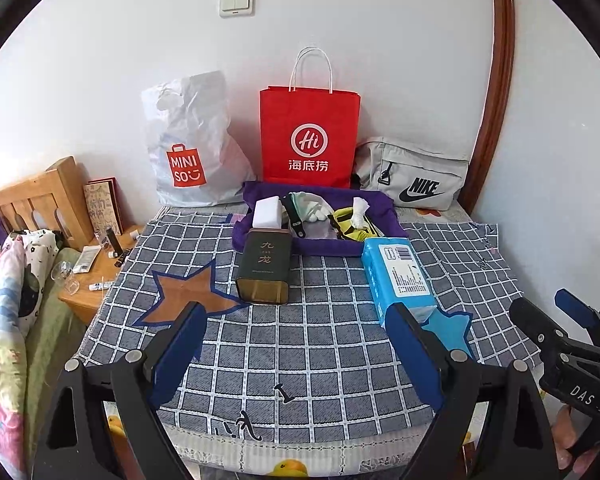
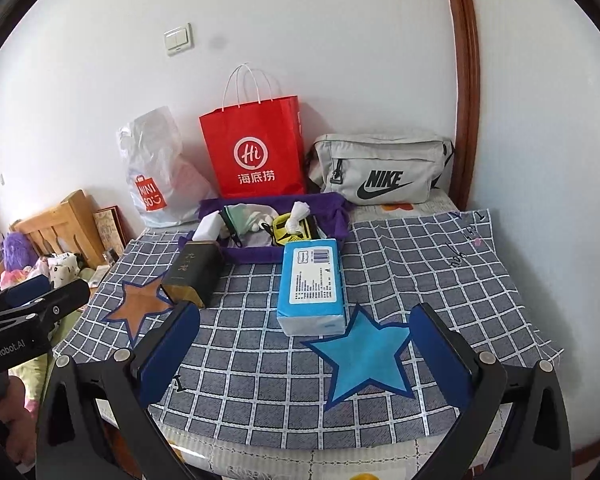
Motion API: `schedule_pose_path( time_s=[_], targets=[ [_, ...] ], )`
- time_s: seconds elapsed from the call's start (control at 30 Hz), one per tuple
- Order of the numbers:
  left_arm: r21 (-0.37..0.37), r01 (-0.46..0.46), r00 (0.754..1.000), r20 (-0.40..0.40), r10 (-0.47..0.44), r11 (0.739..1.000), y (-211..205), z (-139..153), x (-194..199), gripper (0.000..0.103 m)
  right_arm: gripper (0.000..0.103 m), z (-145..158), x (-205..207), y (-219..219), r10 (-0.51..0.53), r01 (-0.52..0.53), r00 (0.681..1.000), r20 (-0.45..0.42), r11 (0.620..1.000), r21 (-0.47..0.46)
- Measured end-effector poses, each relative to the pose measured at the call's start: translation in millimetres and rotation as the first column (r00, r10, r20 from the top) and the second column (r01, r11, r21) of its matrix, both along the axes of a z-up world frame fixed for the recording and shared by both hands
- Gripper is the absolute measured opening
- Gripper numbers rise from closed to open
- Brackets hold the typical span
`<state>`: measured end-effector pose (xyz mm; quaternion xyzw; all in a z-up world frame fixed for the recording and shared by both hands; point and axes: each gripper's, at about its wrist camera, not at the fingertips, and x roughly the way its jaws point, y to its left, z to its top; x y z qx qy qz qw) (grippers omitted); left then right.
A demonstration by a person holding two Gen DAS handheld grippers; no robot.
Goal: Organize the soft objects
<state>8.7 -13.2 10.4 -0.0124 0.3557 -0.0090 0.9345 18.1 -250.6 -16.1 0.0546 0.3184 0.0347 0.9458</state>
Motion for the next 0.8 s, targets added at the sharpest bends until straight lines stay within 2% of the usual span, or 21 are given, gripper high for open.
schedule_pose_path(
  time_s=[0.8],
  targets=[
    [-0.006, -0.007, 1.000, 0.000, 0.007, 1.000, 6.1, -0.7, -3.6, 0.091, 0.103, 0.1, -6.1, 7.9, 0.022, -0.023, 1.000, -0.007, 0.999, -0.031]
  ],
)
